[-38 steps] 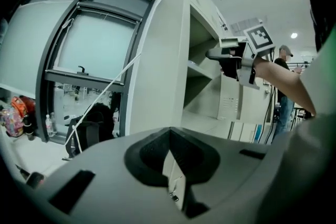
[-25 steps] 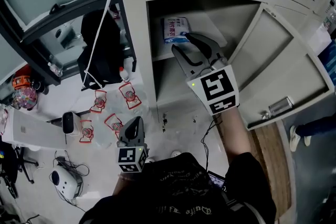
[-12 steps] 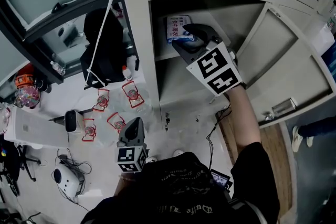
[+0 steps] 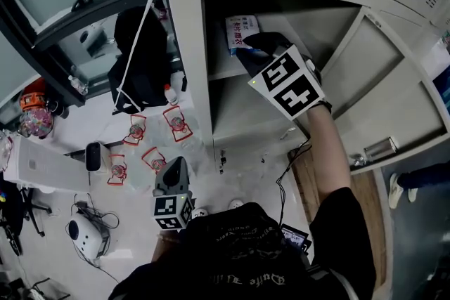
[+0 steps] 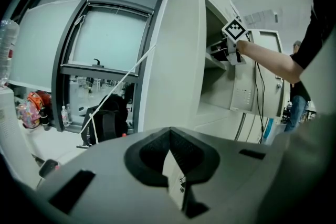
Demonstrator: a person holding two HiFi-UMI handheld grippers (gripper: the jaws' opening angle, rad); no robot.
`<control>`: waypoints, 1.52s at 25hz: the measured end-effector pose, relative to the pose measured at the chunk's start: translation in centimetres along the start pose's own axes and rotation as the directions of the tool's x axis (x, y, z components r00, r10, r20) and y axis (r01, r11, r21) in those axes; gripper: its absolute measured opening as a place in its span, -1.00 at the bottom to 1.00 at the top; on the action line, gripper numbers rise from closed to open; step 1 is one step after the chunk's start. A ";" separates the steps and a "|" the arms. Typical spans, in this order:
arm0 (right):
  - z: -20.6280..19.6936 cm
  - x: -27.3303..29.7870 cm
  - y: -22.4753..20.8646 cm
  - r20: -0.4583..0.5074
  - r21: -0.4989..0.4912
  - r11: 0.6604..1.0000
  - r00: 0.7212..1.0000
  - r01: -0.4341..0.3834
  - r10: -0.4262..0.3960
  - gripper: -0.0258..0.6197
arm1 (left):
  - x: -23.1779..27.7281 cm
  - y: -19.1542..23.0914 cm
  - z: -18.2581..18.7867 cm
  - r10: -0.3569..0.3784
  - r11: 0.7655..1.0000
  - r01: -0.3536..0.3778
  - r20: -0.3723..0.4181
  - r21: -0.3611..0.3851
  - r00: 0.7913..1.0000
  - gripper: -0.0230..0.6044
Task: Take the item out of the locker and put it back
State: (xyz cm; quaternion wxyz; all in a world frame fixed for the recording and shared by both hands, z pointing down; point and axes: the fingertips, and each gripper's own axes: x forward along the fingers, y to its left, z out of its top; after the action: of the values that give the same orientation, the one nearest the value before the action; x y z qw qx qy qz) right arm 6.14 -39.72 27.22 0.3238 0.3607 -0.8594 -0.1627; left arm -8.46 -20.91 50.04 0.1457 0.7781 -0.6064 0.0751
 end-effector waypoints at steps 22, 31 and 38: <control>2.1 -2.6 -2.1 0.146 0.002 0.967 0.957 0.254 -0.251 -0.90 | -2.1 0.4 -1.3 -0.006 1.000 0.006 -0.029 -0.013 1.000 -0.90; 3.3 -6.2 -1.3 0.174 0.003 0.942 0.928 0.335 -0.330 -0.90 | -2.4 0.4 -1.6 -0.055 0.998 0.055 -0.021 -0.005 0.998 -0.90; 3.5 -9.3 -0.2 0.196 0.074 0.929 0.908 0.363 -0.371 -0.90 | -2.0 0.0 -1.1 -0.114 0.993 0.114 -0.018 0.016 0.993 -0.90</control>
State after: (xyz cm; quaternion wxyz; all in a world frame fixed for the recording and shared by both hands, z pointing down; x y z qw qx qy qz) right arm 8.82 -33.01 20.47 0.1900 0.5027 -0.8079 -0.2419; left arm -8.89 -18.70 50.47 0.1484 0.8119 -0.5590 0.0787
